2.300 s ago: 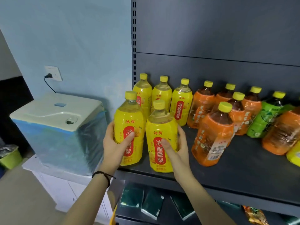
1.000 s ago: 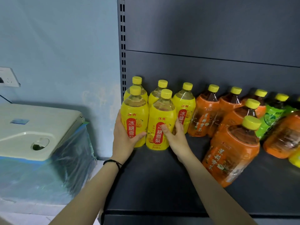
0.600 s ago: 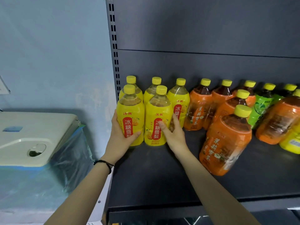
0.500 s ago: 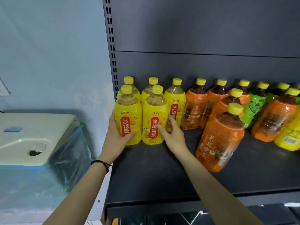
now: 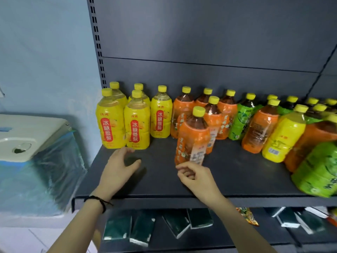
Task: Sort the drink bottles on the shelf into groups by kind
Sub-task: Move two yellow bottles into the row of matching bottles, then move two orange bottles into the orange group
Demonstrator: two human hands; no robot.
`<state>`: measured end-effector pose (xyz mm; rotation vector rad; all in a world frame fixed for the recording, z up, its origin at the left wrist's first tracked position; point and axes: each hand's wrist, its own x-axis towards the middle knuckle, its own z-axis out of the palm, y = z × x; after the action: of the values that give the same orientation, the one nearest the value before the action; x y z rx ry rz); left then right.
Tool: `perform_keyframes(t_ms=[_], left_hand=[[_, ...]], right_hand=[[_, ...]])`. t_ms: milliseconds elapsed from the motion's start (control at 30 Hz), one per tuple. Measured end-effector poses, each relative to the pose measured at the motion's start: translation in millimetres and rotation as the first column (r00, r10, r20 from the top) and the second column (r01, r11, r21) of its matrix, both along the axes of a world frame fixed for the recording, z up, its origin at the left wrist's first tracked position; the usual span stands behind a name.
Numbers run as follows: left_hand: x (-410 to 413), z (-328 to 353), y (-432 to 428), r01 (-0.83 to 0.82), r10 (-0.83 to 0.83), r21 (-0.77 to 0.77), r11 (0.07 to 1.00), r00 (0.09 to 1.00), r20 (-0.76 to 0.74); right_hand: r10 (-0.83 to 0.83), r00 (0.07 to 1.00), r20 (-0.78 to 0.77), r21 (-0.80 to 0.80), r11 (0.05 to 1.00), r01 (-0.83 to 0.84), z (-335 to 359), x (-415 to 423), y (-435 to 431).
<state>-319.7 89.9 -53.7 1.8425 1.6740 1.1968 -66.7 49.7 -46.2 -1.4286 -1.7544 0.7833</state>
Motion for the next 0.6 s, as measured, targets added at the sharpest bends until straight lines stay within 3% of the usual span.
perform_keyframes(t_ms=[300, 600], left_hand=[[127, 22, -28, 0.106, -0.096, -0.015, 0.994, 0.944, 0.316], [182, 14, 8, 0.117, -0.135, 0.068, 0.991, 0.894, 0.427]], right_hand=[[-0.165, 0.986, -0.014, 0.025, 0.986, 0.165, 26, 125, 18], [-0.187, 0.944, -0.272, -0.096, 0.981, 0.167, 28, 126, 109]])
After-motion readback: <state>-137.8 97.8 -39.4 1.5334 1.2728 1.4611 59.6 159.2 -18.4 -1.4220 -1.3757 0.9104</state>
